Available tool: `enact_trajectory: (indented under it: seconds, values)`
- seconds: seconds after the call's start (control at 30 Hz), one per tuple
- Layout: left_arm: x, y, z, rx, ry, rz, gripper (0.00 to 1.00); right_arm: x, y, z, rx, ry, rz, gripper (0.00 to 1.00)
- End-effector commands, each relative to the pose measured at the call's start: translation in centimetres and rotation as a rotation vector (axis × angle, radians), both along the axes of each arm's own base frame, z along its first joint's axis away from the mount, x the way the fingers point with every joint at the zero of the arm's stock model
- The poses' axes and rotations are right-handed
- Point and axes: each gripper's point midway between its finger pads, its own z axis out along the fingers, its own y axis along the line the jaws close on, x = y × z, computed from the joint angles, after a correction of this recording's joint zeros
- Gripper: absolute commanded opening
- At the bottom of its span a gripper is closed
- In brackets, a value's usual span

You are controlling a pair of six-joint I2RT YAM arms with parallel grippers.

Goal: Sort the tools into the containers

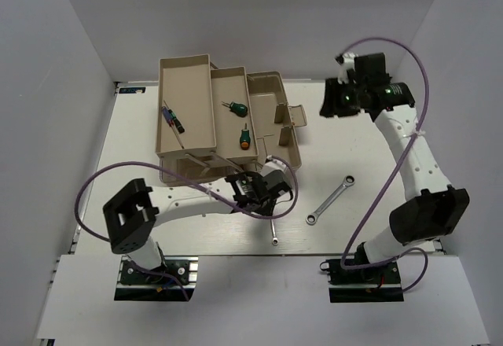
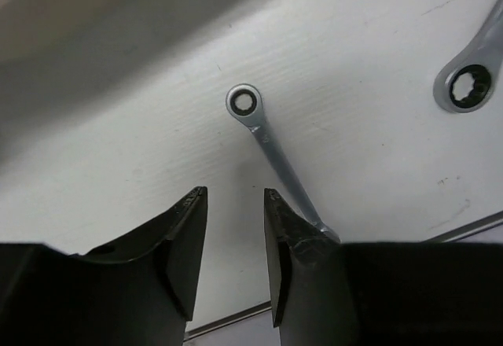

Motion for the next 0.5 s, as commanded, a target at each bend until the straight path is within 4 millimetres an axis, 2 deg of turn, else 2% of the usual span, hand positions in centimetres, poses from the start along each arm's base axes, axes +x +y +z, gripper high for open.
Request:
enact_trajectory:
  seconds: [0.0, 0.03, 0.07, 0.1, 0.17, 0.23, 0.3, 0.4, 0.43, 0.47]
  values:
    - [-0.8, -2.7, 0.7, -0.102, 0.07, 0.026, 0.46, -5.8, -5.0, -8.2, -0.121, 0.354, -0.072, 0.53]
    - [-0.9, -2.6, -0.6, -0.064, 0.094, 0.043, 0.48, -6.5, -5.4, -8.6, -0.112, 0.375, -0.078, 0.53]
    - [-1.0, -2.9, -1.0, -0.064, 0.118, 0.062, 0.5, -8.2, -6.0, -10.6, -0.109, 0.452, -0.085, 0.52]
    - [-1.1, -3.4, -1.2, -0.072, 0.131, 0.068, 0.5, -8.7, -6.5, -10.8, -0.101, 0.459, -0.096, 0.52]
    - [-1.5, -3.6, -2.3, -0.05, 0.152, 0.084, 0.53, -9.8, -6.9, -12.8, -0.086, 0.509, -0.106, 0.52]
    - [-1.8, -4.1, -2.3, -0.059, 0.158, 0.09, 0.54, -10.1, -6.8, -13.0, -0.065, 0.503, -0.114, 0.51]
    - [-1.8, -4.1, -3.0, -0.048, 0.168, 0.103, 0.54, -10.9, -6.7, -14.2, -0.047, 0.544, -0.119, 0.51]
    - [-2.1, -4.6, -3.4, -0.065, 0.181, 0.132, 0.54, -11.2, -6.4, -14.3, -0.015, 0.542, -0.123, 0.51]
    - [-2.2, -4.6, -4.4, -0.053, 0.196, 0.157, 0.54, -11.2, -6.5, -14.3, -0.01, 0.536, -0.125, 0.51]
    - [-2.7, -4.5, -4.5, -0.047, 0.202, 0.16, 0.52, -11.1, -6.5, -14.3, -0.006, 0.532, -0.128, 0.51]
